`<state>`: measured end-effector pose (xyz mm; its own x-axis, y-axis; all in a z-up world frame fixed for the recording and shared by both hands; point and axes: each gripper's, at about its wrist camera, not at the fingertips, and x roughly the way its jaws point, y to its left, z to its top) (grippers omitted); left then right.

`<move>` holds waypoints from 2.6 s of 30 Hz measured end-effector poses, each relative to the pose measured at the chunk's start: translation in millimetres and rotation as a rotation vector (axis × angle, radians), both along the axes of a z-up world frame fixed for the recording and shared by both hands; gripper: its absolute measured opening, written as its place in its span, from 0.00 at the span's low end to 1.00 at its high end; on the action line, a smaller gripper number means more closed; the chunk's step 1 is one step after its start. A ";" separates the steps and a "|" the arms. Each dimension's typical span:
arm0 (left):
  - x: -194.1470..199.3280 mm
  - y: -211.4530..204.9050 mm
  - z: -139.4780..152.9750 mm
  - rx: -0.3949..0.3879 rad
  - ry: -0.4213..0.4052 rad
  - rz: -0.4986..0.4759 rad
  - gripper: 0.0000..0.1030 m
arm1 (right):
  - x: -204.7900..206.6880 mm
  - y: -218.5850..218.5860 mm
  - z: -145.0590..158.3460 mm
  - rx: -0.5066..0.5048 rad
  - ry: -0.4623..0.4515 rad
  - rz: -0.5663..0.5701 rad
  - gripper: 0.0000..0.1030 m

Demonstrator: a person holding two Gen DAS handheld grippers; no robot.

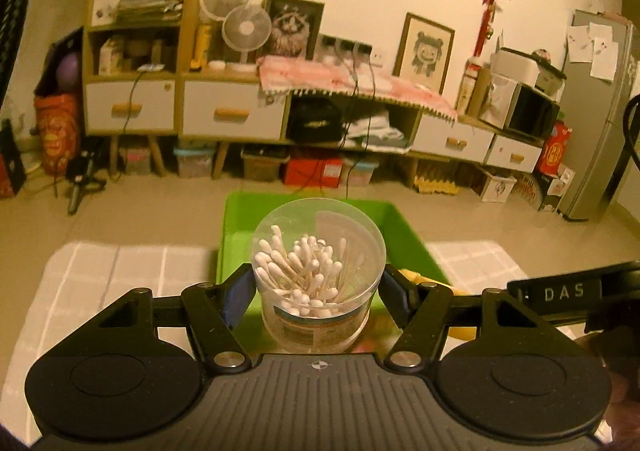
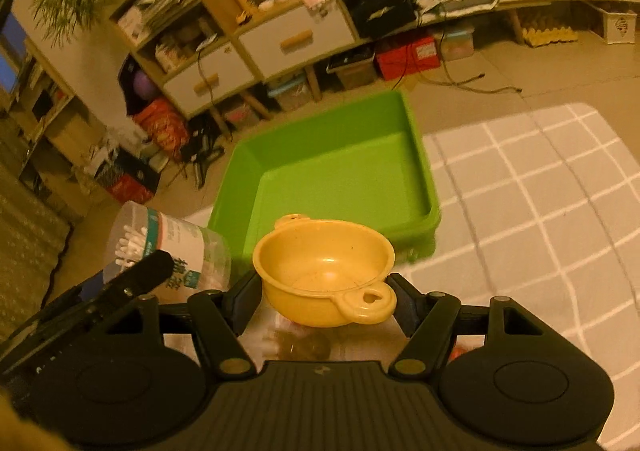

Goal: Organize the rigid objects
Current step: 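Lift and carry the bowl and jar over the green bin with both tools, then lower the bowl and jar into the green bin and open both tools, then move both open tools back toward the remaining toys on the table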

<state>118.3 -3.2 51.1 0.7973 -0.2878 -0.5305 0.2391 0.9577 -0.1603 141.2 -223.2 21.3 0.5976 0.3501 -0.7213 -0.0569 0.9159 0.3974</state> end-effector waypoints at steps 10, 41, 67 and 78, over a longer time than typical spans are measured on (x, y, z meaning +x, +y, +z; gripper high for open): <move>63.3 -31.3 -30.3 0.130 0.036 -0.005 0.68 | 52.7 -1.5 -22.5 -0.022 -0.026 -0.033 0.54; 61.6 2.4 -50.6 0.033 0.152 0.047 0.94 | 68.1 19.6 -47.7 -0.144 -0.033 -0.008 0.67; 0.8 12.5 -20.7 -0.017 0.106 0.039 0.98 | -3.3 15.1 -3.4 -0.128 -0.078 -0.008 0.72; -26.8 19.0 -26.1 -0.030 0.114 0.041 0.98 | -31.7 4.9 0.3 -0.083 -0.091 0.016 0.75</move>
<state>91.5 15.8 25.0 0.7436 -0.2735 -0.6102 0.1784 0.9606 -0.2132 109.5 -218.3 21.6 0.6568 0.3016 -0.6911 -0.1045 0.9441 0.3128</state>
